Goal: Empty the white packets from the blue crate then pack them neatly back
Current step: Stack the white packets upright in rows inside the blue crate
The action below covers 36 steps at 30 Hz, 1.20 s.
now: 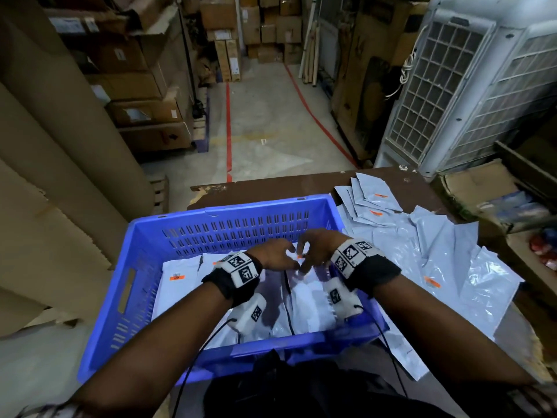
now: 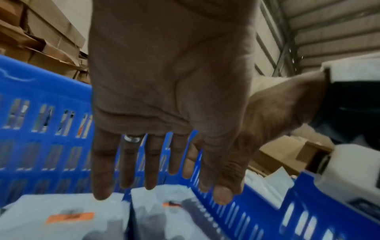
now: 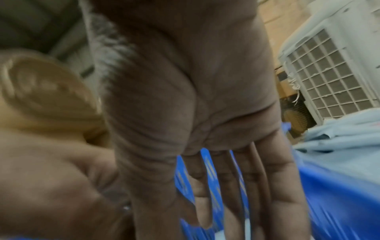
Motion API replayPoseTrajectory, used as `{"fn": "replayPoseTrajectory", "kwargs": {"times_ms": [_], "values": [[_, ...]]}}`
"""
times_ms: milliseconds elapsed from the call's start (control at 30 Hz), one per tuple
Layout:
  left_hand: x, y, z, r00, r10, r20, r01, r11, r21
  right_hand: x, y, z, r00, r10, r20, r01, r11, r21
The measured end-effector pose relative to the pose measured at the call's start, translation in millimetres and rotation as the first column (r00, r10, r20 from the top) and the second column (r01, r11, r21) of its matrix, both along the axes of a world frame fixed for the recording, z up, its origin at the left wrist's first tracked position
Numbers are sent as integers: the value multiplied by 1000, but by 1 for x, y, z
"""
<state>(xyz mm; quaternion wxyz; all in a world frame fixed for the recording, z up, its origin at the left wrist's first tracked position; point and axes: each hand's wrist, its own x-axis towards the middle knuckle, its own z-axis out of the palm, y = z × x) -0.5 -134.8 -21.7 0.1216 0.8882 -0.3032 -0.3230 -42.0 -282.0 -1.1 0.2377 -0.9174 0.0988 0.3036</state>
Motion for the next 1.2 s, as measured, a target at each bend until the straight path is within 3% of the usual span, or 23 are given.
{"fn": "replayPoseTrajectory", "kwargs": {"times_ms": [233,367,700,900,1200], "values": [[-16,-41,28,991,133,-31,-134,898,-419,-38,-68,35,956,-213,199,166,960,227],[-27,-72,37,988,115,-102,-151,843,-516,-72,-110,40,896,-376,235,274,886,375],[-27,-162,36,986,67,-153,-140,831,-539,-102,-198,-15,826,-551,121,481,800,360],[-8,-208,30,991,115,-69,-134,882,-451,-82,-243,-37,748,-635,193,536,749,390],[34,-249,6,978,208,-4,-195,908,-371,-13,-300,-45,690,-642,334,522,761,385]]}}
